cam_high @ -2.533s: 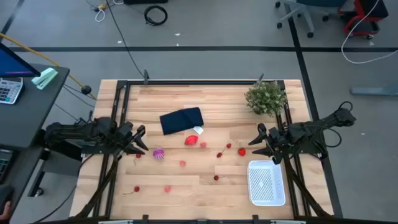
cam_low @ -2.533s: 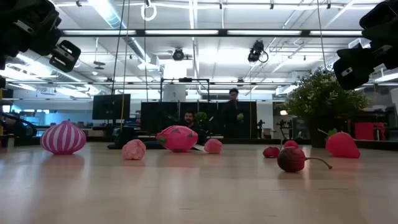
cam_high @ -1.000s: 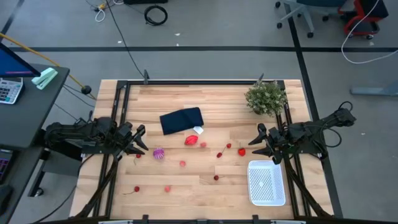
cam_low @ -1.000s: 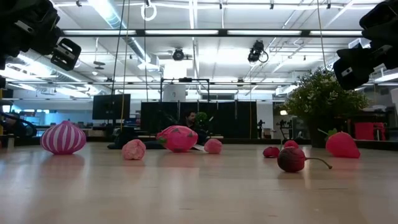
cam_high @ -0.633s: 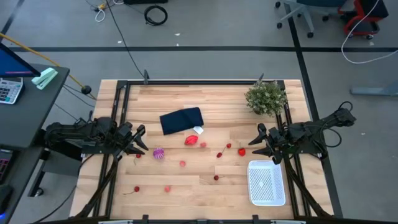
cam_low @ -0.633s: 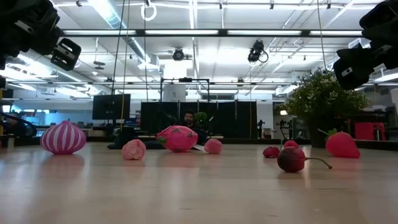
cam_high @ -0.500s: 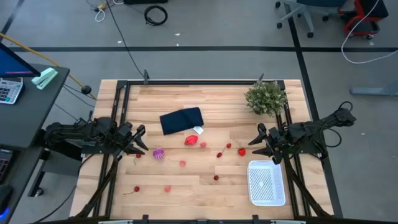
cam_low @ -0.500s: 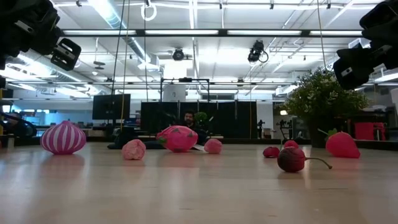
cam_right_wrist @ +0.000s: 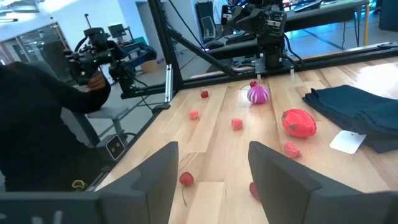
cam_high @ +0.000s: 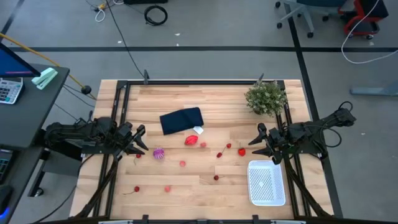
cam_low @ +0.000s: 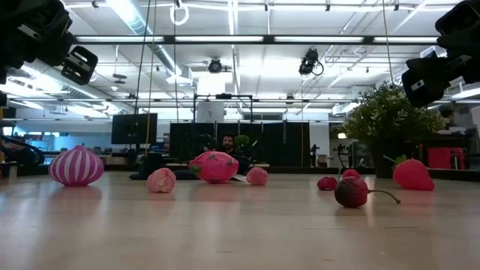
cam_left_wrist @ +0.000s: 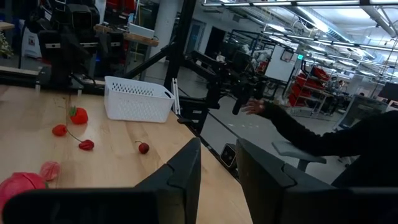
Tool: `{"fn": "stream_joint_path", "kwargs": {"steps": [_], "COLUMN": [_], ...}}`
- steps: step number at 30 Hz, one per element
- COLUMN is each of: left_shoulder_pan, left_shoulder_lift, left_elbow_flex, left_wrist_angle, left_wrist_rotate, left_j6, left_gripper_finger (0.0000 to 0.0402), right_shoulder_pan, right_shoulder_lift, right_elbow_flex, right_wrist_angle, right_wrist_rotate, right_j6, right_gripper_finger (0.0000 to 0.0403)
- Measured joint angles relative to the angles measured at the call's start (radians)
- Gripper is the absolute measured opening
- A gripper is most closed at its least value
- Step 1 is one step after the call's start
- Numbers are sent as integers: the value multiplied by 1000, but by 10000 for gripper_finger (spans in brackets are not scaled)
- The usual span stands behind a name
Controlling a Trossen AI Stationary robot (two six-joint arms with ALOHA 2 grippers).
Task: Pick and placing Produce into tupperware
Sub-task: Put the strawberry into the white bin
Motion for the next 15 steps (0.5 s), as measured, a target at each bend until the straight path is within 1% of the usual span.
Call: {"fn": "stream_joint_path", "kwargs": {"steps": [5, 15], "left_shoulder_pan": [0, 0], "left_shoulder_lift": [0, 0], "left_elbow_flex": [0, 0], "left_wrist_angle": [30, 70], "left_wrist_rotate": [0, 0], "left_j6": [0, 1], "left_gripper_finger": [107, 107], "right_shoulder_pan": [0, 0], "right_shoulder_lift": [0, 0], "right_elbow_flex": [0, 0], "right_wrist_angle": [0, -1], "right_wrist_rotate": [0, 0], "right_j6": [-110, -84], "right_gripper_finger": [204, 204]}}
